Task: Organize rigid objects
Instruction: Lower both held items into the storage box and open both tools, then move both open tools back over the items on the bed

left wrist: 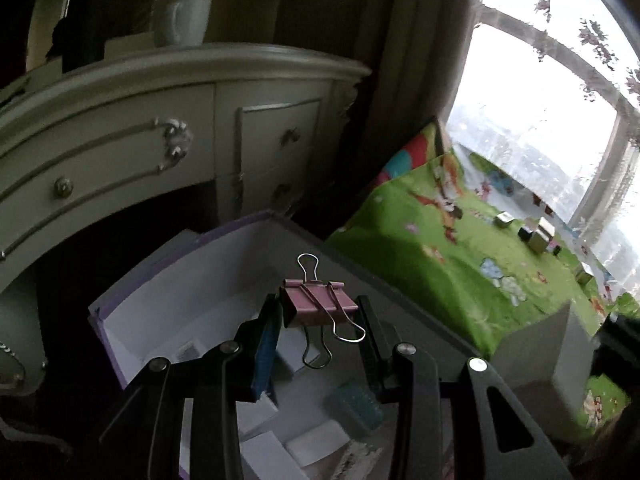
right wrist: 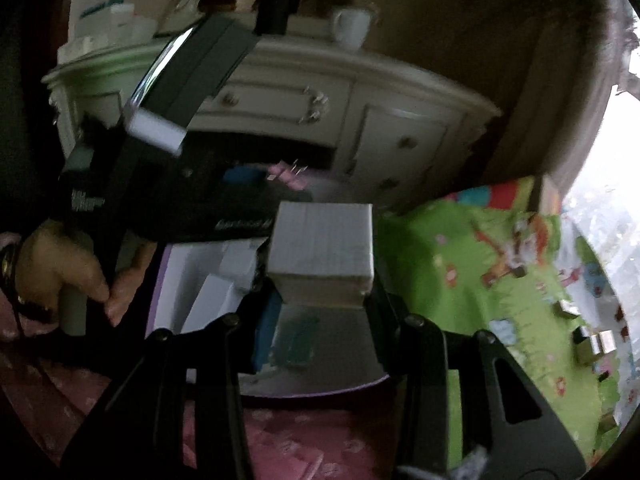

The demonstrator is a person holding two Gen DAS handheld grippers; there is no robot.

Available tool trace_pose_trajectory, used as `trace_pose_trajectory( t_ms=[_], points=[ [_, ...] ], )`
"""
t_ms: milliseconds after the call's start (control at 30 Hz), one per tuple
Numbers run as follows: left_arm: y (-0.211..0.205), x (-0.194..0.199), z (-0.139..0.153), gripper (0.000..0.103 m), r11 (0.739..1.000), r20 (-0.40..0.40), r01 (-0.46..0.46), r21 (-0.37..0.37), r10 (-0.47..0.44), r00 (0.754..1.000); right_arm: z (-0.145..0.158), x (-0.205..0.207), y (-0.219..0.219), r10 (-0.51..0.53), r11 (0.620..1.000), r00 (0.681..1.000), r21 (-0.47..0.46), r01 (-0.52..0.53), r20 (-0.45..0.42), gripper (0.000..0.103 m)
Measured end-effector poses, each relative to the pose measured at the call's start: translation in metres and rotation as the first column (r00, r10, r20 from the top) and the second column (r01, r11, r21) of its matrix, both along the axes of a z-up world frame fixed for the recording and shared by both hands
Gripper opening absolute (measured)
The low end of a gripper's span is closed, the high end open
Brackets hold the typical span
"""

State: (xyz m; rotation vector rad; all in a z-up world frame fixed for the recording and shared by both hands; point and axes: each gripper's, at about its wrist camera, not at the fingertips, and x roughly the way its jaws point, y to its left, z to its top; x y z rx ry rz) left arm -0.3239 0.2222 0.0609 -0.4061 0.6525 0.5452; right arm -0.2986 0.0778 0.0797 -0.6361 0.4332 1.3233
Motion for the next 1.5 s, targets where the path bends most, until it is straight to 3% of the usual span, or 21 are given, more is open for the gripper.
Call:
trace_pose_trajectory(
  t_ms=[233, 267, 300, 367, 433, 567, 667, 733, 833, 867, 933, 1067, 1200, 1267, 1333, 1400, 1500],
  points=[
    [0.006, 0.001, -0.019, 0.04, 0.999, -0.078, -0.045, 0.001, 0.045, 0.996, -0.027, -0.006, 0.014, 0.032, 0.996, 0.999, -0.083, -0.033, -0.023, 0.045],
    [0.008, 0.002, -0.021, 0.047, 0.997, -0.105, -0.074, 0.011, 0.074, 0.992, -0.029, -0.005, 0.015, 0.038, 0.996, 0.999, -0.082, -0.04, -0.035, 0.045],
    [0.01, 0.003, -0.023, 0.068, 0.994, -0.132, -0.102, 0.027, 0.104, 0.986, -0.03, -0.002, 0.015, 0.045, 0.996, 0.997, -0.075, -0.049, -0.058, 0.046],
    [0.012, 0.005, -0.023, 0.093, 0.988, -0.168, -0.142, 0.06, 0.151, 0.974, -0.031, 0.006, 0.015, 0.03, 0.997, 0.995, -0.07, -0.037, -0.095, 0.066],
    [0.009, 0.003, -0.017, 0.093, 0.981, -0.16, -0.164, 0.1, 0.178, 0.971, -0.029, 0.016, 0.008, -0.013, 0.999, 0.994, -0.044, 0.008, -0.113, 0.073],
    [-0.001, 0.012, -0.009, 0.093, 0.982, -0.168, -0.133, 0.132, 0.154, 0.974, -0.014, 0.05, -0.023, -0.119, 0.992, 0.978, 0.03, 0.126, -0.169, 0.077],
    [-0.018, 0.029, -0.005, 0.093, 0.99, -0.164, -0.066, 0.123, 0.086, 0.983, -0.009, 0.08, -0.057, -0.247, 0.964, 0.957, 0.063, 0.259, -0.154, 0.085],
    [-0.036, 0.047, -0.004, 0.094, 0.992, -0.166, 0.008, 0.125, 0.014, 0.986, -0.014, 0.106, -0.085, -0.358, 0.928, 0.923, 0.06, 0.369, -0.144, 0.087],
    [-0.08, 0.085, -0.006, 0.097, 0.974, -0.191, 0.174, 0.147, -0.145, 0.971, -0.029, 0.145, -0.132, -0.523, 0.846, 0.837, 0.023, 0.533, -0.157, 0.087],
    [-0.1, 0.103, -0.006, 0.098, 0.956, -0.2, 0.247, 0.156, -0.214, 0.956, -0.036, 0.159, -0.15, -0.574, 0.811, 0.8, 0.009, 0.585, -0.175, 0.087],
    [-0.139, 0.137, -0.008, 0.098, 0.911, -0.215, 0.38, 0.163, -0.343, 0.914, -0.047, 0.185, -0.182, -0.656, 0.744, 0.723, -0.027, 0.668, -0.217, 0.087],
    [-0.206, 0.206, -0.014, 0.1, 0.813, -0.221, 0.55, 0.189, -0.511, 0.831, -0.067, 0.237, -0.247, -0.794, 0.591, 0.558, -0.09, 0.802, -0.243, 0.087],
    [-0.253, 0.276, -0.028, 0.1, 0.741, -0.247, 0.646, 0.185, -0.601, 0.76, -0.08, 0.3, -0.298, -0.881, 0.459, 0.425, -0.148, 0.876, -0.209, 0.088],
    [-0.265, 0.312, -0.039, 0.1, 0.727, -0.266, 0.672, 0.14, -0.626, 0.733, -0.089, 0.337, -0.316, -0.906, 0.406, 0.363, -0.199, 0.892, -0.219, 0.088],
    [-0.272, 0.337, -0.048, 0.1, 0.723, -0.273, 0.682, 0.11, -0.637, 0.721, -0.099, 0.373, -0.332, -0.924, 0.353, 0.298, -0.235, 0.906, -0.242, 0.091],
    [-0.277, 0.356, -0.059, 0.101, 0.729, -0.297, 0.678, 0.097, -0.629, 0.718, -0.101, 0.403, -0.344, -0.932, 0.3, 0.239, -0.209, 0.931, -0.272, 0.095],
    [-0.262, 0.361, -0.062, 0.103, 0.751, -0.26, 0.66, 0.008, -0.636, 0.727, -0.099, 0.436, -0.351, -0.93, 0.235, 0.162, -0.196, 0.952, -0.33, 0.099]
  ],
)
